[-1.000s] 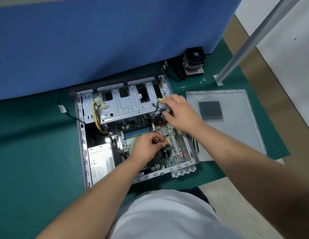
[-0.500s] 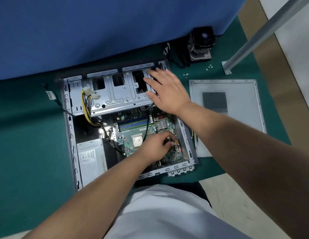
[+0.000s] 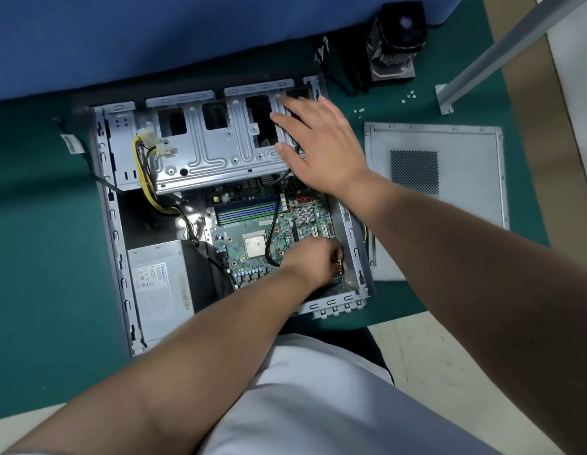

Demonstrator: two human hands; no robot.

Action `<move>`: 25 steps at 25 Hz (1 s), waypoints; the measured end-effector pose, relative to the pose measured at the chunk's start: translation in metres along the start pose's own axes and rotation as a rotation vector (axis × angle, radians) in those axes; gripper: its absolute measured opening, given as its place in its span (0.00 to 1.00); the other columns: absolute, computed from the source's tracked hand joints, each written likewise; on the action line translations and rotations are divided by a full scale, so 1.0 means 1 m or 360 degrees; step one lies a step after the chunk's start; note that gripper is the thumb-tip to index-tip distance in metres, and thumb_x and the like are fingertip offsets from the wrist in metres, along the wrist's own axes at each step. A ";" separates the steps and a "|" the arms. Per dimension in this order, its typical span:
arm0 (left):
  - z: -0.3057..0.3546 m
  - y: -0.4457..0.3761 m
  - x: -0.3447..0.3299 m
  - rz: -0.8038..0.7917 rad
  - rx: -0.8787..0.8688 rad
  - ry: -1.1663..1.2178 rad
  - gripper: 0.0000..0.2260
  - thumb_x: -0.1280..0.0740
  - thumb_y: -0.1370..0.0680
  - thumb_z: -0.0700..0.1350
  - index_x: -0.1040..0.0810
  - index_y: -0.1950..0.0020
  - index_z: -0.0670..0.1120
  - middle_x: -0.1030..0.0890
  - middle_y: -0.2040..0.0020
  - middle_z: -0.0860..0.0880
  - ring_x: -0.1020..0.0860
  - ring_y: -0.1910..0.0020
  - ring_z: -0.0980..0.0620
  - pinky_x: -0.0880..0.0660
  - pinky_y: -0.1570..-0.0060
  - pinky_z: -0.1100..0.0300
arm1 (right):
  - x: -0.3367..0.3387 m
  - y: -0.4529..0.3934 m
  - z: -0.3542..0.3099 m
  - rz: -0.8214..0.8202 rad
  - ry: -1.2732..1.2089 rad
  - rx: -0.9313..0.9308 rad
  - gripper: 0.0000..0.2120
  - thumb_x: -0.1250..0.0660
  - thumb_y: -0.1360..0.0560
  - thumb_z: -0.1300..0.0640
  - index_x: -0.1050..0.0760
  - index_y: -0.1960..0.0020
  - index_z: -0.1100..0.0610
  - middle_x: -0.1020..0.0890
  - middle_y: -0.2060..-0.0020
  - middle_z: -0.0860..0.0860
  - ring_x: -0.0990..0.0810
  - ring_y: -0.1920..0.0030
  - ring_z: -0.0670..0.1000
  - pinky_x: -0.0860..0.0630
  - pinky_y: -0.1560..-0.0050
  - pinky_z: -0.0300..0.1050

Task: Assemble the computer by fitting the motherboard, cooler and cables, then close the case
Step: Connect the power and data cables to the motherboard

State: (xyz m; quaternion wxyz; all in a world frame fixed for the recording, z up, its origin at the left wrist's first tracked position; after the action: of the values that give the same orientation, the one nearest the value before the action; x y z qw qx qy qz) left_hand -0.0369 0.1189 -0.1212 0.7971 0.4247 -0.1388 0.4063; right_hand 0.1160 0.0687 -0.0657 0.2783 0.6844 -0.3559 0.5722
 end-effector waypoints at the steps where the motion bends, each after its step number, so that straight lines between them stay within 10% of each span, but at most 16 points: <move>1: 0.000 -0.002 -0.002 0.0003 -0.0009 -0.0034 0.05 0.29 0.21 0.45 0.23 0.53 0.54 0.24 0.62 0.55 0.22 0.58 0.48 0.28 0.59 0.58 | -0.001 0.000 0.000 0.0010 -0.0003 0.0003 0.25 0.46 0.17 0.41 0.30 0.24 0.50 0.31 0.23 0.50 0.34 0.24 0.55 0.49 0.20 0.54; 25: 0.005 -0.009 -0.015 -0.0013 0.0162 -0.0002 0.09 0.29 0.21 0.43 0.28 0.49 0.54 0.25 0.61 0.54 0.23 0.59 0.48 0.27 0.62 0.56 | -0.005 -0.002 0.004 0.0030 0.0040 0.0004 0.25 0.46 0.18 0.42 0.30 0.24 0.48 0.32 0.23 0.49 0.32 0.26 0.52 0.50 0.19 0.52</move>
State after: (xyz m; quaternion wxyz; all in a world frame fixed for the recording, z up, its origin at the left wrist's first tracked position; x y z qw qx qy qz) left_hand -0.0391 0.1041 -0.1322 0.7760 0.4655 -0.1168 0.4093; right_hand 0.1192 0.0678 -0.0714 0.2764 0.6741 -0.3581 0.5839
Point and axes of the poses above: each hand's wrist, its own y-axis away from the middle knuckle, its own x-axis out of the back of the hand, z = x × y, the point moved 1 cm from there along -y, towards the middle knuckle
